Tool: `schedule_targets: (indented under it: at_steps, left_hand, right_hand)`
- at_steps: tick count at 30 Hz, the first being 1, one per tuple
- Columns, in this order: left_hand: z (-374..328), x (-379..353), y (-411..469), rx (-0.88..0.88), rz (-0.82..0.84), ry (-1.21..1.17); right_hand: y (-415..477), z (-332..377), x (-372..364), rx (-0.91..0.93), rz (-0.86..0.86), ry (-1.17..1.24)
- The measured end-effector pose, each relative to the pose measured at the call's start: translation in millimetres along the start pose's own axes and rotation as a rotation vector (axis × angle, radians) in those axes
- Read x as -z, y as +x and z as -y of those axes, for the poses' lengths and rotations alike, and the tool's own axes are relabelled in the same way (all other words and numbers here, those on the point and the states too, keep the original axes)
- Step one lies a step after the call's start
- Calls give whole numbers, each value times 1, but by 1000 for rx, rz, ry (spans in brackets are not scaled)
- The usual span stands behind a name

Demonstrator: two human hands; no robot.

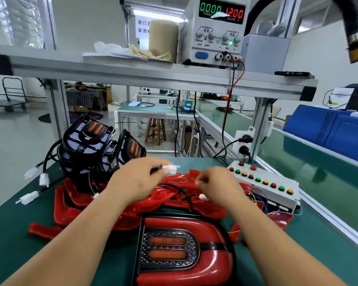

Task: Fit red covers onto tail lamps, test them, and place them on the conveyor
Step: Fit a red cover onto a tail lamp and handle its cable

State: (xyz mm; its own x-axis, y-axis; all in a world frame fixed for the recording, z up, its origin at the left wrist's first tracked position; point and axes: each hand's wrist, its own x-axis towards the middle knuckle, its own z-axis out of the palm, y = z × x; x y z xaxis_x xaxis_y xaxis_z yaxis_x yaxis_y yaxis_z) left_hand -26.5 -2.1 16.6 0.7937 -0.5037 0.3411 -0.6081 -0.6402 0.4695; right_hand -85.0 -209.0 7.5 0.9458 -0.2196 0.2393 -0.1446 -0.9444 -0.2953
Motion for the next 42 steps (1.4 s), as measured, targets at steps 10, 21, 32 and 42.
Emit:
schedule_targets:
  at_steps: [10,21,32,42]
  left_hand:
    - [17,-24,-4,-42,-77,-63]
    - [9,-39,7,-86,75,-30]
    - [2,-44,6,-85,108,-5]
    - [2,-42,6,-75,113,-24]
  right_hand:
    - [-4,-46,-33,40,-138,-177]
    - [-24,-31,-30,385,-431,301]
    - [-27,-25,-32,378,-414,236]
    - [-27,-25,-29,403,-324,134]
